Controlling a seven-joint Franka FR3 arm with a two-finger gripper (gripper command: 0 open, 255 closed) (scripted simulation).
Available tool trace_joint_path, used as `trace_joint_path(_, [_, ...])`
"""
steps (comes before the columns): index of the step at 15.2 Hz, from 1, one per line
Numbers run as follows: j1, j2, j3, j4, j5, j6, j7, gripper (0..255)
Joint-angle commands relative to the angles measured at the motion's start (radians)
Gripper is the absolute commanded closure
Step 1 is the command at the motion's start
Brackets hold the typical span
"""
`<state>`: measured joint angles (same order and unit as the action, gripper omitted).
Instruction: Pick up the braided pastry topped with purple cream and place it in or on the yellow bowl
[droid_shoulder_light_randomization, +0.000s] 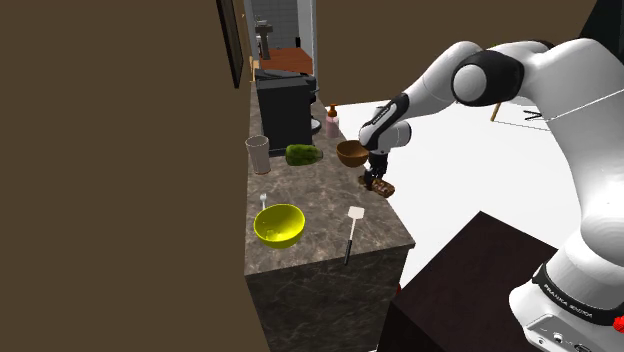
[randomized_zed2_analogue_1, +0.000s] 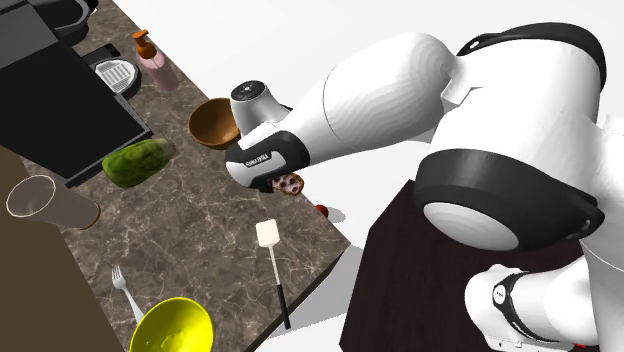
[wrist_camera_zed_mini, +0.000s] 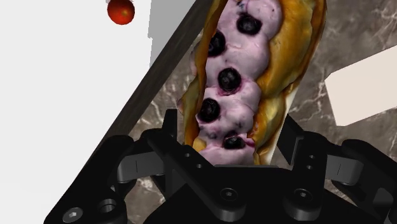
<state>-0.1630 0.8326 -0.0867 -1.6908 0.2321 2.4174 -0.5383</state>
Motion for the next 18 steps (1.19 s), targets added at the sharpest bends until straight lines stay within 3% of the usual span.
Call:
trace_joint_path(1, [0.003, -0.025, -0.003, -0.012, -0.003, -0.014, 0.003, 255])
trace_joint_path(18, [0.018, -0.202, -0.026, -0.055, -0.030, -0.147, 0.029, 255])
